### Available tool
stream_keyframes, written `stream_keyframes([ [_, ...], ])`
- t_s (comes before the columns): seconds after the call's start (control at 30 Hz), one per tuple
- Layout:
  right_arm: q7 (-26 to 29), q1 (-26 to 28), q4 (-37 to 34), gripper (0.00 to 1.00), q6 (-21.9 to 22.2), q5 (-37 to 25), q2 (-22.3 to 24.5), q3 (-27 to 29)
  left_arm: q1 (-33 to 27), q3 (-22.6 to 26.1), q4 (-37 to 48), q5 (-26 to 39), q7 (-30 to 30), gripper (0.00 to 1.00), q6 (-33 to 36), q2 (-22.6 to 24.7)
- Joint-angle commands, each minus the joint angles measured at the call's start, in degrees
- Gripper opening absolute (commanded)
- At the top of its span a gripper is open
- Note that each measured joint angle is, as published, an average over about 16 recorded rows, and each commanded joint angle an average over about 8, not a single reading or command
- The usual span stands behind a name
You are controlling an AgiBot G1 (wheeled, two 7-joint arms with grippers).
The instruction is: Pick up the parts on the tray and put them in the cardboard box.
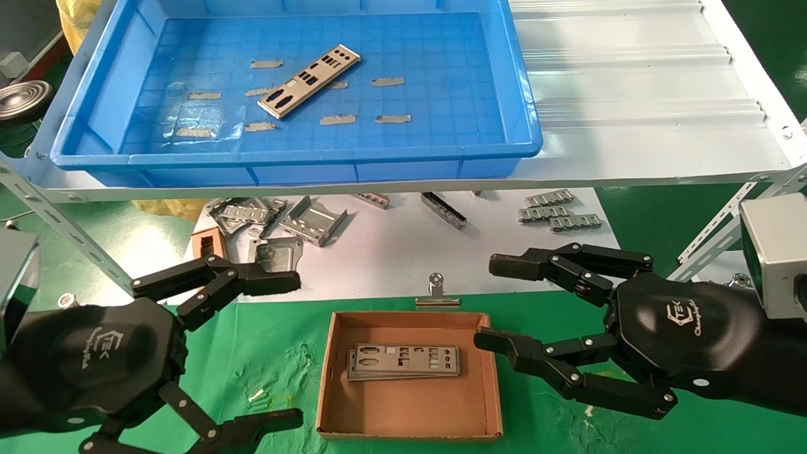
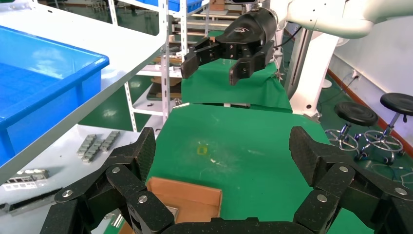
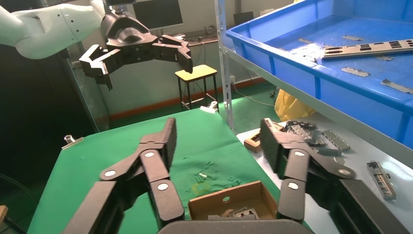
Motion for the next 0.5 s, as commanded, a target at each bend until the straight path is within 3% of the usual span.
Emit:
stream_keyframes([
  [0.03,0.0,0.0,0.0,0.00,0.0,0.0,0.0,0.0,0.0,0.0,0.0,0.0,0.0,1.00,0.0,0.0],
  [0.5,0.0,0.0,0.0,0.00,0.0,0.0,0.0,0.0,-0.4,-0.1,0.0,0.2,0.0,1.00,-0.2,0.0],
])
